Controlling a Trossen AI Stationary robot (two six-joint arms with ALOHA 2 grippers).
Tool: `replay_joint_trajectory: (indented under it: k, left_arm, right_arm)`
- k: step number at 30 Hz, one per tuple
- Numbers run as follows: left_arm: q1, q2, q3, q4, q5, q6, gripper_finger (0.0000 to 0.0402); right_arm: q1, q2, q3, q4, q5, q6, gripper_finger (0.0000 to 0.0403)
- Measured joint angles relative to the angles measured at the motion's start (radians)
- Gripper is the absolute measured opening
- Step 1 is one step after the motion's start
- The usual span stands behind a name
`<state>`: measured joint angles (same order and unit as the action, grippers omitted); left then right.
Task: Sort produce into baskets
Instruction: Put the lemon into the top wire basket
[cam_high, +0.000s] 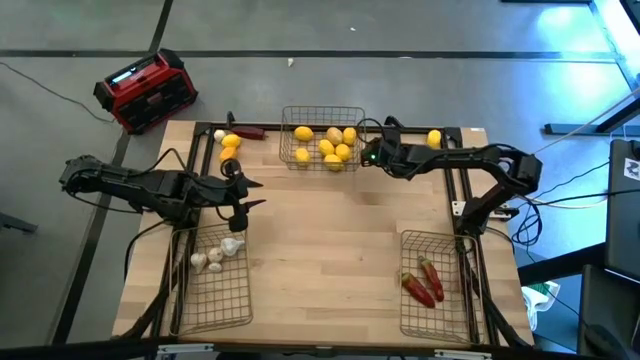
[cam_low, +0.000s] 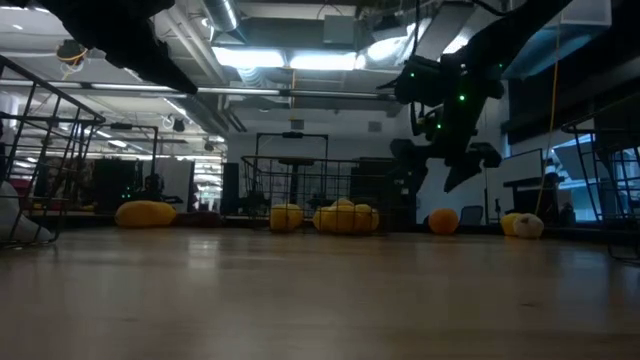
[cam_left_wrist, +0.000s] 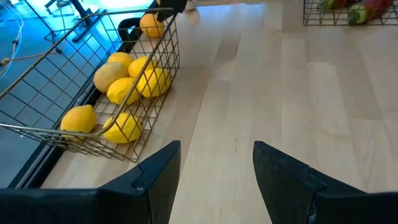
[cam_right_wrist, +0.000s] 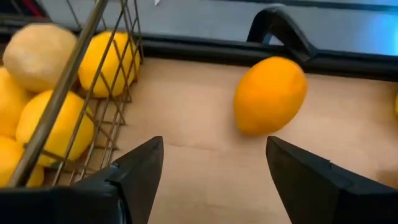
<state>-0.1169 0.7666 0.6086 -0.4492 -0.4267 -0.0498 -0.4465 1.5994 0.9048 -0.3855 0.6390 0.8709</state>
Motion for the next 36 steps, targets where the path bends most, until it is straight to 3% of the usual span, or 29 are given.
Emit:
replay_joint_trajectory:
  k: [6,13,21,26,36]
  left_arm:
    - [0.0,0.0,0.0,0.0,0.0,0.0,0.0198]
    - [0.005,0.001,0.0,-0.003,0.0,0.004,0.0198]
    - [0.016,0.001,0.0,0.016,0.0,0.015,0.0198]
    - [0.015,0.002,0.0,0.02,0.0,0.016,0.0198]
    - [0.015,0.002,0.0,0.021,0.0,0.035,0.0198]
  right_arm:
    - [-0.013,0.012,-0.007,-0.012,0.165,0.015,0.028]
    - [-0.01,0.012,-0.012,-0.085,0.135,0.0,0.028]
    - [-0.025,0.027,-0.006,0.009,0.174,0.023,0.028]
    - [-0.024,0.087,-0.007,0.052,0.138,0.039,0.028]
    - [-0.029,0.159,-0.006,0.143,0.231,0.066,0.028]
